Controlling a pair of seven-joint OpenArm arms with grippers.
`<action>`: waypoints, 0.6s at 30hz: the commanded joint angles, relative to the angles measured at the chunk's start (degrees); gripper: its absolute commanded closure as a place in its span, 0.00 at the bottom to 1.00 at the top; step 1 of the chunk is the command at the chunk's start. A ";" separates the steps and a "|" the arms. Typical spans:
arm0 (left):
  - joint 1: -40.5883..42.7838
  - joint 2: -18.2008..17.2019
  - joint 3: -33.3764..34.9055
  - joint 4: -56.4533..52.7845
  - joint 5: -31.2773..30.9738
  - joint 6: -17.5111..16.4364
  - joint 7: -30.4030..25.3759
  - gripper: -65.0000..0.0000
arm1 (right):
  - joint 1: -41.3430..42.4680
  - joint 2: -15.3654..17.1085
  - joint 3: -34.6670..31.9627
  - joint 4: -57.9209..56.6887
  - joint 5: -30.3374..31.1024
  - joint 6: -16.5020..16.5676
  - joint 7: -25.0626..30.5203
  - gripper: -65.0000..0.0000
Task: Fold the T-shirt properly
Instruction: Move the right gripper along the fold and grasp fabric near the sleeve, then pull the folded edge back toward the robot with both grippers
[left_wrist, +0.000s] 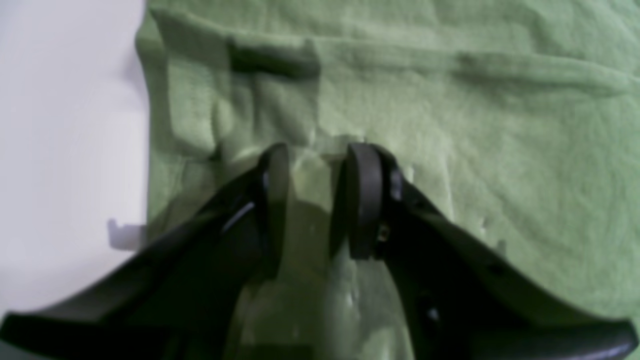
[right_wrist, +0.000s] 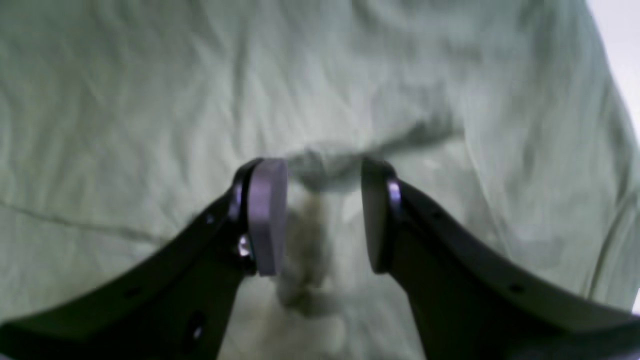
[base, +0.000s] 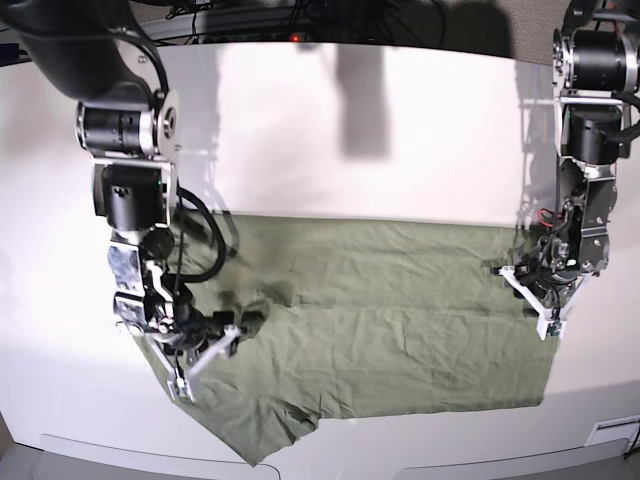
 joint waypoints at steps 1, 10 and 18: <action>-1.60 -0.68 -0.26 0.90 -0.13 0.20 -1.46 0.71 | 2.80 -0.09 0.07 0.83 0.07 -0.02 2.60 0.62; -1.44 -0.68 -0.26 0.90 -0.20 0.20 -4.70 0.71 | 9.44 -0.13 0.09 6.43 1.86 10.75 -1.38 0.62; -0.46 -0.68 -0.26 0.90 -0.15 0.20 -5.46 0.71 | 2.01 -0.07 0.13 21.22 9.03 13.55 -15.72 0.62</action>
